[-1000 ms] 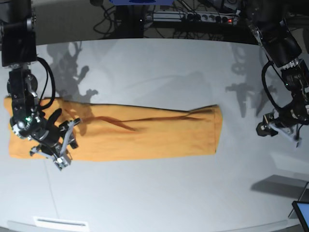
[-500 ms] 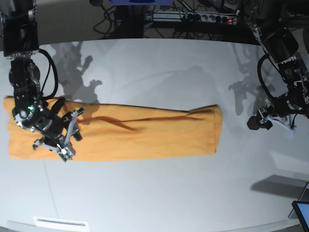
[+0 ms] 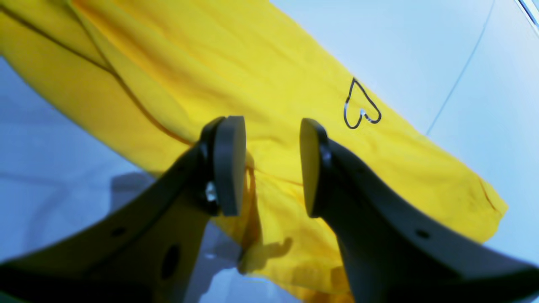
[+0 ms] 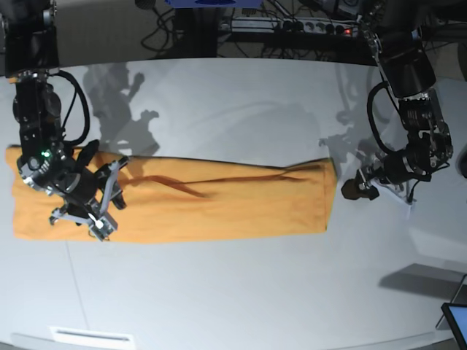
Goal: Fold the T-shirt properly
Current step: 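Lower the left gripper to the strip end and press it flat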
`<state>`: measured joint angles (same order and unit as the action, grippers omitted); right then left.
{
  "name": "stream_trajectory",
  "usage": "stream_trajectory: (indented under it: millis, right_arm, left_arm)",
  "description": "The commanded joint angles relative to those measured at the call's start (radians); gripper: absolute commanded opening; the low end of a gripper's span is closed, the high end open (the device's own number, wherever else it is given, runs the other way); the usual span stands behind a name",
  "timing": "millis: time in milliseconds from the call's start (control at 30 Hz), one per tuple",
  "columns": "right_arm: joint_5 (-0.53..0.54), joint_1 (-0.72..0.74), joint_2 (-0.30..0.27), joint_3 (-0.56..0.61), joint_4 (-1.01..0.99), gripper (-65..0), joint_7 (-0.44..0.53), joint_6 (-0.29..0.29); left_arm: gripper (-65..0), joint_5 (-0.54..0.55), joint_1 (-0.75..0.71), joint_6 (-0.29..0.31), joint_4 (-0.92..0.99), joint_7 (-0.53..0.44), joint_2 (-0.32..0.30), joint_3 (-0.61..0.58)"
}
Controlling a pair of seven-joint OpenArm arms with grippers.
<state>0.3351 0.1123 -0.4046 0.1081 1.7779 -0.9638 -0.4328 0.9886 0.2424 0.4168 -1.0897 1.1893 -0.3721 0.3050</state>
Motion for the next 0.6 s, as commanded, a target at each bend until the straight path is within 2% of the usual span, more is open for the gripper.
stream_trajectory:
  millis: [0,167,367,567]
  right_arm:
    - [-0.001,0.019,-0.012,-0.025,0.02,-44.0,0.007,0.005]
    - [-0.001,0.016,-0.012,-0.037,0.024,-44.0,0.001,0.005]
    - [-0.001,0.016,-0.012,-0.037,0.024,-44.0,-0.005,0.005]
    - [-0.001,0.016,-0.012,-0.037,0.024,-44.0,-0.004,0.005]
  left_arm:
    - [-25.9,-0.001,0.039,-0.002,0.016,0.001,-0.018,0.0]
    - [-25.9,0.002,0.07,0.0,0.127,-0.045,-0.017,-0.01]
    - [-25.9,-0.001,0.097,0.0,0.138,-0.047,0.012,-0.02]
    - [-25.9,0.005,0.131,0.0,0.139,-0.048,0.02,-0.142]
